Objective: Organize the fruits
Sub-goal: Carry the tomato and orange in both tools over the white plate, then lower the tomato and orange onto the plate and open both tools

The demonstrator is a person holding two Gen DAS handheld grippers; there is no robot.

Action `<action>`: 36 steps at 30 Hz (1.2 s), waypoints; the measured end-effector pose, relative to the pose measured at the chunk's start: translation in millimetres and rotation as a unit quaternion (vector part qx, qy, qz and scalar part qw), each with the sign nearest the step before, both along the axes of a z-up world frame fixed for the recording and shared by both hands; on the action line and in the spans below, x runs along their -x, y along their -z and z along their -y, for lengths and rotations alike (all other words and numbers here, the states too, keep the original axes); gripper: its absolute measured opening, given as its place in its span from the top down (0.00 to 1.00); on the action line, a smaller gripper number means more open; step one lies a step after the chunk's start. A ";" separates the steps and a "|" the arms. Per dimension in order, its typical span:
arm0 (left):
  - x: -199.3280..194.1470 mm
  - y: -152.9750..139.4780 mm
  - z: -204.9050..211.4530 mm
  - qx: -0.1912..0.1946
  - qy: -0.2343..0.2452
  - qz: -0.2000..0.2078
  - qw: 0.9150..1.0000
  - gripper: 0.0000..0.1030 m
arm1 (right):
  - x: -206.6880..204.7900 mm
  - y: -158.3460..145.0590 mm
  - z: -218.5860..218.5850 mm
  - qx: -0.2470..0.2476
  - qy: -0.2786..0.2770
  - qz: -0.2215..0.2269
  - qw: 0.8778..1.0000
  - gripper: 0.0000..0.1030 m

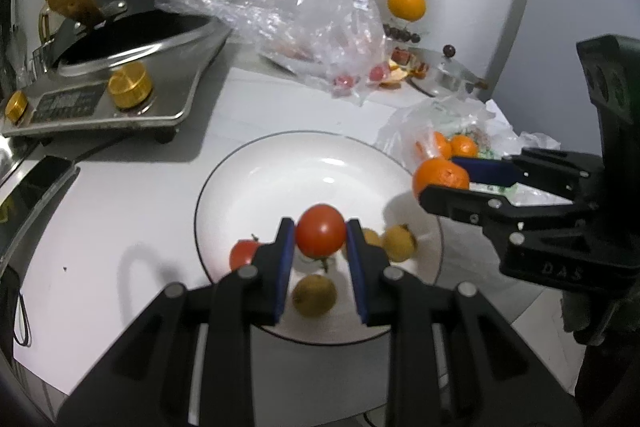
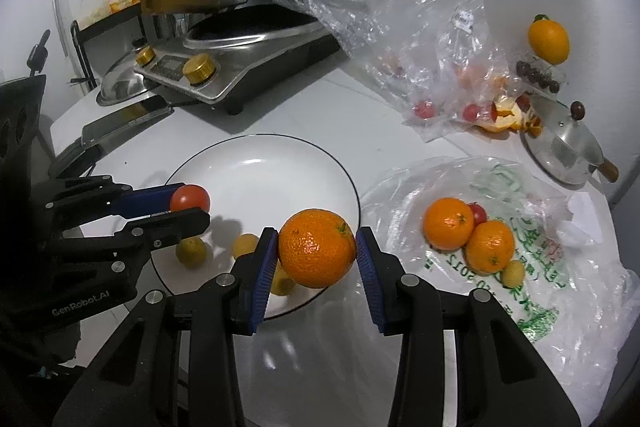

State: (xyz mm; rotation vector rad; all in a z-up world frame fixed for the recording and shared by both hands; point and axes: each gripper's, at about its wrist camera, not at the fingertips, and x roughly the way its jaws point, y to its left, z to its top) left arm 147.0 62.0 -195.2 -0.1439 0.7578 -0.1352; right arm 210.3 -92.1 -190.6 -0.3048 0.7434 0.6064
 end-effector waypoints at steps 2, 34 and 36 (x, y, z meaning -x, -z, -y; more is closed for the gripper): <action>-1.0 2.5 -1.8 -0.004 -0.001 -0.002 1.000 0.74 | -2.2 3.0 -3.3 0.001 -0.001 -0.004 1.000 0.59; -17.0 11.9 -0.6 -0.025 0.015 -0.018 0.999 0.68 | -25.3 31.3 -29.6 0.010 -0.005 -0.033 0.999 0.56; -15.5 10.0 0.6 -0.028 0.015 -0.016 0.999 0.68 | -24.0 28.3 -27.8 0.007 -0.005 -0.028 1.000 0.53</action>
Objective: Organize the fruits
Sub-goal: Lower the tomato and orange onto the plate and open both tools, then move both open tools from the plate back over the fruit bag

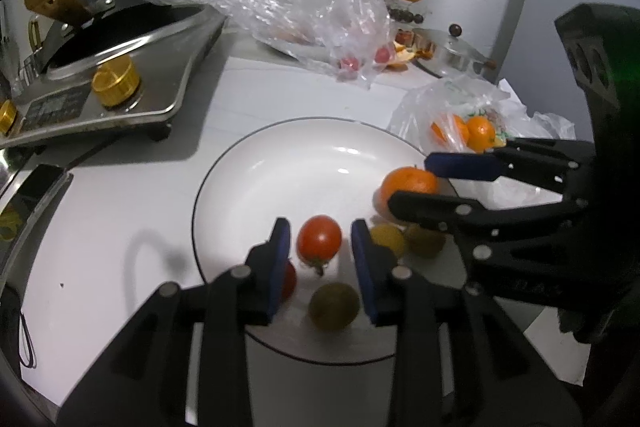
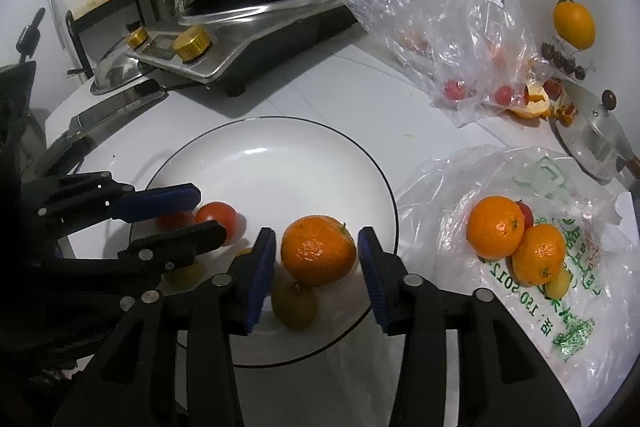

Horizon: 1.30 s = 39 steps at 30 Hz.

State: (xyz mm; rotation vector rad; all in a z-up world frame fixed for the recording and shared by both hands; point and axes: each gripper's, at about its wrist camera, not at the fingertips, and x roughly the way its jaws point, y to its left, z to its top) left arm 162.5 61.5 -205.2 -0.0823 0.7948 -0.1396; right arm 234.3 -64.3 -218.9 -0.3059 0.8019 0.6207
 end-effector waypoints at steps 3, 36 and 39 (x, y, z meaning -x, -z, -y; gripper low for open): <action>1.8 -2.8 2.1 -0.004 -0.001 0.003 1.000 0.67 | 1.8 -3.4 4.3 -0.004 0.003 0.004 1.000 0.53; 18.6 -48.3 60.8 -0.020 -0.001 0.040 0.999 0.44 | 33.3 -58.4 96.2 -0.056 0.040 0.065 0.995 0.53; 15.8 -50.8 71.8 -0.025 0.002 0.040 0.999 0.44 | 34.5 -59.6 108.2 -0.059 0.046 0.069 0.995 0.53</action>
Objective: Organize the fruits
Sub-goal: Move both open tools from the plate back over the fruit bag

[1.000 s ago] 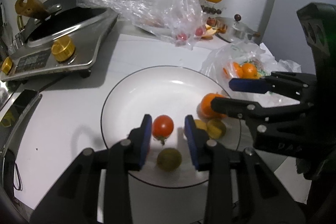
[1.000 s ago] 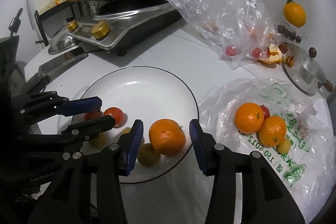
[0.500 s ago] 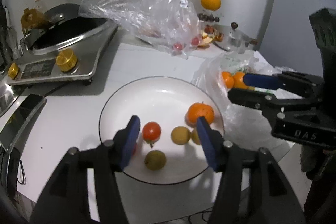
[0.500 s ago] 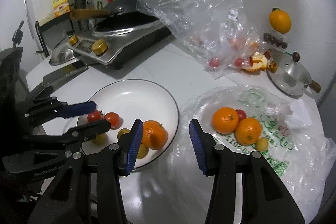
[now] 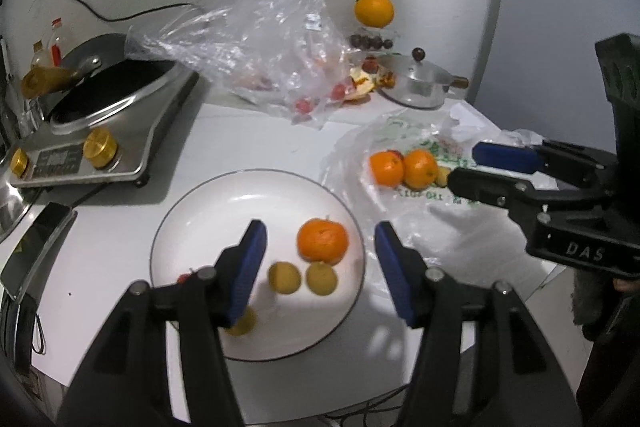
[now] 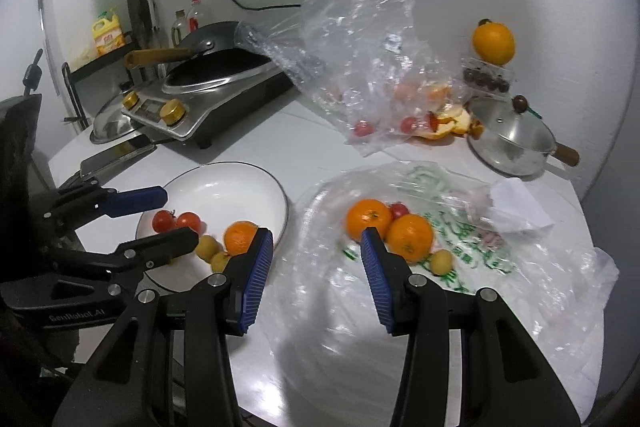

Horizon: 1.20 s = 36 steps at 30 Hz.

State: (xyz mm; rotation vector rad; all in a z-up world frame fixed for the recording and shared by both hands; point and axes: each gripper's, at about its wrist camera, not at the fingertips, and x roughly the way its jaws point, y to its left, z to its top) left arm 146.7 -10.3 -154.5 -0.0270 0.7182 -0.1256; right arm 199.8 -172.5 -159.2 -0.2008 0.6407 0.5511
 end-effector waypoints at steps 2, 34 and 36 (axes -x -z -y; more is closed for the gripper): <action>-2.1 0.3 7.6 -0.004 0.002 -0.003 1.000 0.44 | 0.7 -0.6 7.5 -0.001 0.003 0.002 1.000 0.53; -58.2 10.5 82.5 -0.035 0.036 -0.024 0.998 0.37 | -53.0 23.1 96.4 -0.028 0.041 -0.021 0.999 0.40; -62.9 13.1 84.3 -0.036 0.036 -0.027 0.998 0.37 | -57.8 25.1 96.1 -0.025 0.040 -0.023 0.999 0.40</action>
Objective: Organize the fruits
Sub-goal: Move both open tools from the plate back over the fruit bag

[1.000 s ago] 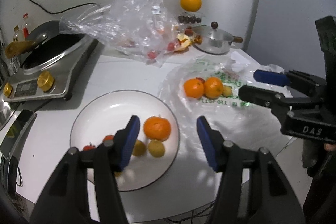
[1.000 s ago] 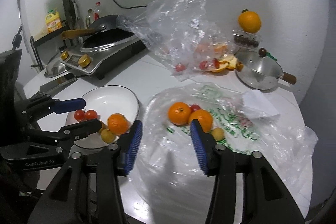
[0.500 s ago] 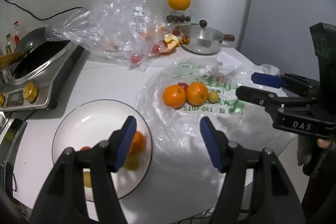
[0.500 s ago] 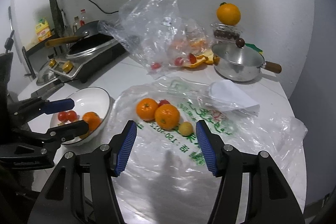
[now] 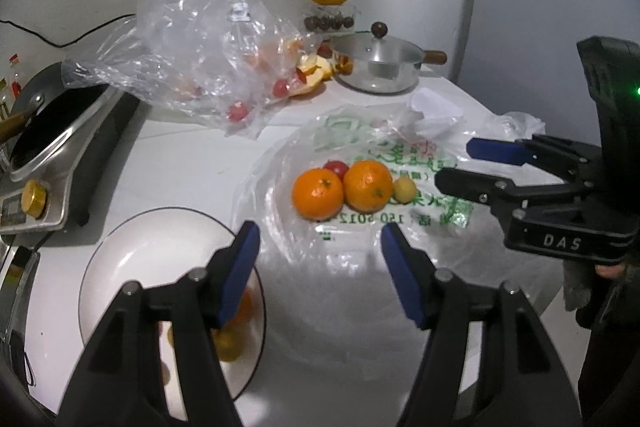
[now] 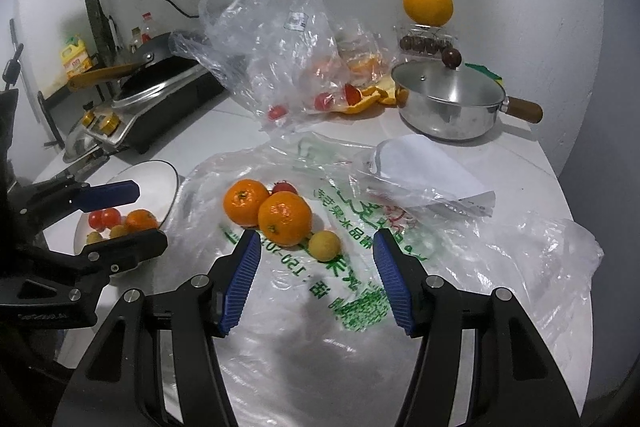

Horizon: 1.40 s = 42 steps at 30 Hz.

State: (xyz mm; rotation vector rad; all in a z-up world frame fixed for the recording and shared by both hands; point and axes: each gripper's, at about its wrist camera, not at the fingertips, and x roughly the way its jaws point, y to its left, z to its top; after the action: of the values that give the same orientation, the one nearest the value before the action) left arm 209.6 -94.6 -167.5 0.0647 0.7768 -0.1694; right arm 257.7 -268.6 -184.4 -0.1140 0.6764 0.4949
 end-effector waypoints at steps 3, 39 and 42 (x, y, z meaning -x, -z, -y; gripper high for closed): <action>-6.7 3.7 4.2 -0.004 0.002 -0.001 1.000 0.37 | -7.9 4.2 0.0 0.004 -0.004 -0.004 1.000 0.41; -69.2 35.6 22.1 -0.084 0.030 -0.004 0.996 0.39 | -55.9 39.8 -12.8 0.026 -0.037 -0.058 0.997 0.63; -74.1 34.9 20.0 -0.078 0.026 -0.008 0.997 0.39 | -57.4 40.3 -12.6 0.024 -0.040 -0.061 0.997 0.63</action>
State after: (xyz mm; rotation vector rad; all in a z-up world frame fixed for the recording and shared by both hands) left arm 283.6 -114.6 -202.5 0.2322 0.8038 -0.1588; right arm 315.1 -255.9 -224.7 -0.1570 0.8066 0.5651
